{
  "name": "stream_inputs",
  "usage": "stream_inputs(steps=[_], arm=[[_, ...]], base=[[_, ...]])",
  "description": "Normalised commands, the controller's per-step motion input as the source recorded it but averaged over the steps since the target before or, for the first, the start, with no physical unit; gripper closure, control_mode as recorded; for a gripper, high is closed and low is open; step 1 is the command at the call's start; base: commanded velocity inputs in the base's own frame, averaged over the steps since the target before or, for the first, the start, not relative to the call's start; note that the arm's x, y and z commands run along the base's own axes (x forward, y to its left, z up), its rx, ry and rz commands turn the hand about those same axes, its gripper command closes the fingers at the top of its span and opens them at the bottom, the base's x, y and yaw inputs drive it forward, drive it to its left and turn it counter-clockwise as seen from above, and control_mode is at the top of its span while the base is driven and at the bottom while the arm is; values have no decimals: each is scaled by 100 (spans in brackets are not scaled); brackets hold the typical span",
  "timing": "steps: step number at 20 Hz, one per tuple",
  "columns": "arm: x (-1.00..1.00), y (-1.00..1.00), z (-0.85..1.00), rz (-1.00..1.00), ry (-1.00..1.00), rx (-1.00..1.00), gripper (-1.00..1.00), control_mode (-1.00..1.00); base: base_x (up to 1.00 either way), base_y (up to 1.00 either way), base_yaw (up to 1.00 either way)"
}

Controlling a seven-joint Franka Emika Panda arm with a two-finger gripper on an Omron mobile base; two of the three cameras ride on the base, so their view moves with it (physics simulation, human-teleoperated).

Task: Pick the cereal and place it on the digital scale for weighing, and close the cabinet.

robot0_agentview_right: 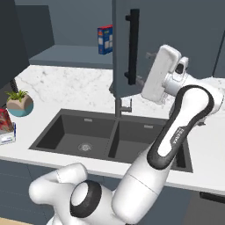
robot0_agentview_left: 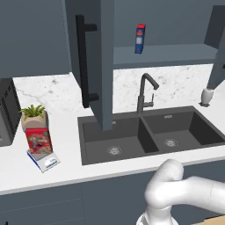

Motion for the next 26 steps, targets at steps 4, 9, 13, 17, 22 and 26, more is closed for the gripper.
stream_inputs(steps=[4,9,13,17,22,26], arm=[[100,84,-39,-58,4,-15,-100,-100],[100,58,-12,-42,0,-12,-100,-100],[100,12,0,-24,3,-2,-100,-100],[100,0,0,-19,4,0,-100,-100],[100,-7,-6,-8,2,0,-100,-100],[98,-22,-14,-3,0,0,-100,-100]], base=[[0,0,0],[0,0,0],[0,0,0],[0,0,0],[0,0,0],[0,0,0]])
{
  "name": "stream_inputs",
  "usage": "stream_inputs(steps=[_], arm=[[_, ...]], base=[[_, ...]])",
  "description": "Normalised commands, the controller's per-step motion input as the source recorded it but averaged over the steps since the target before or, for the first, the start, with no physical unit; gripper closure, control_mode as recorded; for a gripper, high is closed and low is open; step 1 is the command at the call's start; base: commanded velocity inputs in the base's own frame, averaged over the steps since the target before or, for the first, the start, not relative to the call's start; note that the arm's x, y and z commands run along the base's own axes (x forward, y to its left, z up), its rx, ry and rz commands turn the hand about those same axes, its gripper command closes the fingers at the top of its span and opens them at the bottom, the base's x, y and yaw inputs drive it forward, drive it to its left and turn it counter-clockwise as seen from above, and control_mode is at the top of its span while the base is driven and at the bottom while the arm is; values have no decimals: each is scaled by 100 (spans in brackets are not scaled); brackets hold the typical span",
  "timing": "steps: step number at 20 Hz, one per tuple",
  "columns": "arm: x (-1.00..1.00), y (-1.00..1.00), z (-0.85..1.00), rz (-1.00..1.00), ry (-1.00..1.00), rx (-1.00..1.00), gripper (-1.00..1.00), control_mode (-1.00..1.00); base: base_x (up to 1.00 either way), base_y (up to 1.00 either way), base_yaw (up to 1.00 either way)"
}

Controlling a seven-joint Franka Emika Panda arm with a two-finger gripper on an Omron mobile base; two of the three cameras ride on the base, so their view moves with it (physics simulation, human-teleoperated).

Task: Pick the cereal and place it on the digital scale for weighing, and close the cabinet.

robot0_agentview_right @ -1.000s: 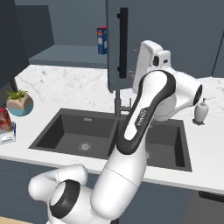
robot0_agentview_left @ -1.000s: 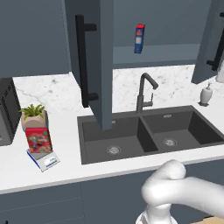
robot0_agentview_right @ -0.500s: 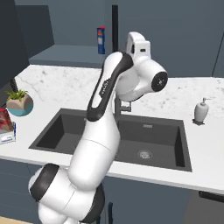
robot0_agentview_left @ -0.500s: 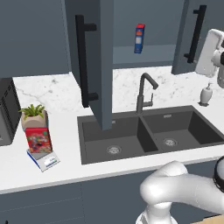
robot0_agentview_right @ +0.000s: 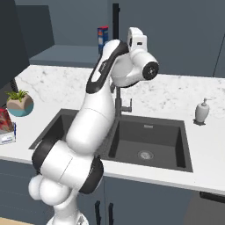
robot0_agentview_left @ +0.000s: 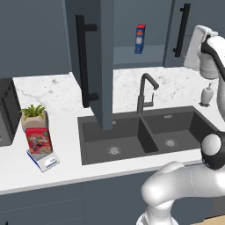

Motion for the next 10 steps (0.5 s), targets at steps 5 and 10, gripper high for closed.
stream_inputs(steps=[5,10], arm=[[83,-30,-4,-1,0,0,-100,-100],[15,3,-31,-1,-19,-1,-100,-100]], base=[[0,0,0],[0,0,0]])
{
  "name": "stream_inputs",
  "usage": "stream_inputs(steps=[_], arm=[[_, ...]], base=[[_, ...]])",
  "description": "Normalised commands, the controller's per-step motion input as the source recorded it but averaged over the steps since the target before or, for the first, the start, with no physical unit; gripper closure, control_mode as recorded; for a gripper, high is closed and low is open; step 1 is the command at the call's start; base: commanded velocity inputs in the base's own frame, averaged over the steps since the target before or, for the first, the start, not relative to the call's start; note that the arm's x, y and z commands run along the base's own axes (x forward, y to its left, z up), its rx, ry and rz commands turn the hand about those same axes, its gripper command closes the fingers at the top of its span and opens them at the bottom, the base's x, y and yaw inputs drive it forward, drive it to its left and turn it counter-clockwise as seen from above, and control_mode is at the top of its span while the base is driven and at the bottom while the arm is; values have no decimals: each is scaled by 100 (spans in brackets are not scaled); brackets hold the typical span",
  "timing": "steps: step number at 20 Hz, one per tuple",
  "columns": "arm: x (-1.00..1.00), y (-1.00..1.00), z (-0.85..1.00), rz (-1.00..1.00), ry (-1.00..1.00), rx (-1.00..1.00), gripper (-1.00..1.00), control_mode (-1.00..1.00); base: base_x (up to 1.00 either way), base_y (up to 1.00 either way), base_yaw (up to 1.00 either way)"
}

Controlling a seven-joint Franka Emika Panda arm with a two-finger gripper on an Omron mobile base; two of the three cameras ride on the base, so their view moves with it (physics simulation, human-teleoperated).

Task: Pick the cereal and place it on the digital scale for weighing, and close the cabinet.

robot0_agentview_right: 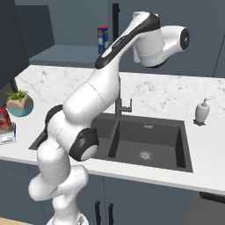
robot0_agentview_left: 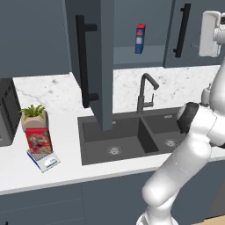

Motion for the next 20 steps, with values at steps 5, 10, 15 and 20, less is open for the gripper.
stream_inputs(steps=[5,10,15,20], arm=[[-100,53,-85,-3,-79,-4,-100,-100],[-100,95,-100,-3,-77,3,-100,-100],[-100,100,-98,-22,-67,15,-100,-100],[-100,100,-51,-32,-53,31,-100,-100]], base=[[0,0,0],[0,0,0],[0,0,0],[0,0,0]])
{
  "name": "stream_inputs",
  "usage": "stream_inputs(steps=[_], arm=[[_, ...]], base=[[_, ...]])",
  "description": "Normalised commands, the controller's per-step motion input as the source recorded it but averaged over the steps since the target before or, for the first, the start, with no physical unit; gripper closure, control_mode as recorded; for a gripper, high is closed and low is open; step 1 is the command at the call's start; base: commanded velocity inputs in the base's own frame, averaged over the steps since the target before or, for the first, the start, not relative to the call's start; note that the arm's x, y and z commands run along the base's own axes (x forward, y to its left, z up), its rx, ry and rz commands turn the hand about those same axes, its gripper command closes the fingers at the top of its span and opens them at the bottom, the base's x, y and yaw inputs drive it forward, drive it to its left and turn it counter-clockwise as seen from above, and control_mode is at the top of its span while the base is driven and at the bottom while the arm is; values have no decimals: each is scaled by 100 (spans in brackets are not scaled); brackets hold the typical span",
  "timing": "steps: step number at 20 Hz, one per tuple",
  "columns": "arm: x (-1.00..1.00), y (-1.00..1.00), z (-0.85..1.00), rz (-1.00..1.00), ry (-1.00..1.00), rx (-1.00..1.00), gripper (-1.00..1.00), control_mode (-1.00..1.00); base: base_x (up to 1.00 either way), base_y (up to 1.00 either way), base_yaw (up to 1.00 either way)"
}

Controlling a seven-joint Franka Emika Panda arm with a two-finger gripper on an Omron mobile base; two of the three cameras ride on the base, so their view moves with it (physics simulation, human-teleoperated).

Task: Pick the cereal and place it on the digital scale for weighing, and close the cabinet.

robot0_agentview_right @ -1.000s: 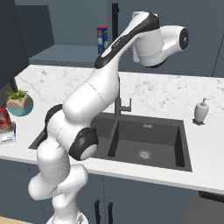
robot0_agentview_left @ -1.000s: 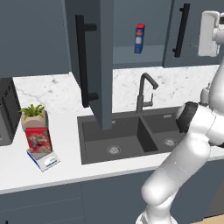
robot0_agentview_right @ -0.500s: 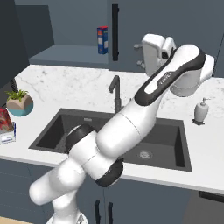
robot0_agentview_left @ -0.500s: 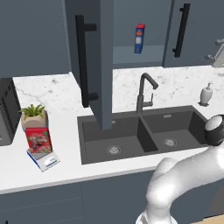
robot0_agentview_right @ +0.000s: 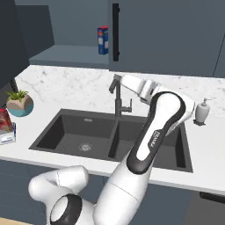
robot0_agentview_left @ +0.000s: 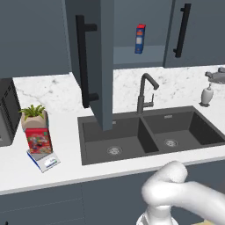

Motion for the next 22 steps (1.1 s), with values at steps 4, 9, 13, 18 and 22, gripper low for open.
stream_inputs(steps=[4,9,13,18,22], arm=[[-97,100,-34,-38,-45,35,-100,-100],[-68,67,32,-36,-34,4,-100,-100],[-55,39,15,-37,-26,-2,-100,-100],[-8,-19,29,-27,9,5,-100,-100],[-3,-5,18,-12,34,-2,-100,-100]], base=[[0,0,0],[0,0,0],[0,0,0],[0,0,0],[0,0,0]])
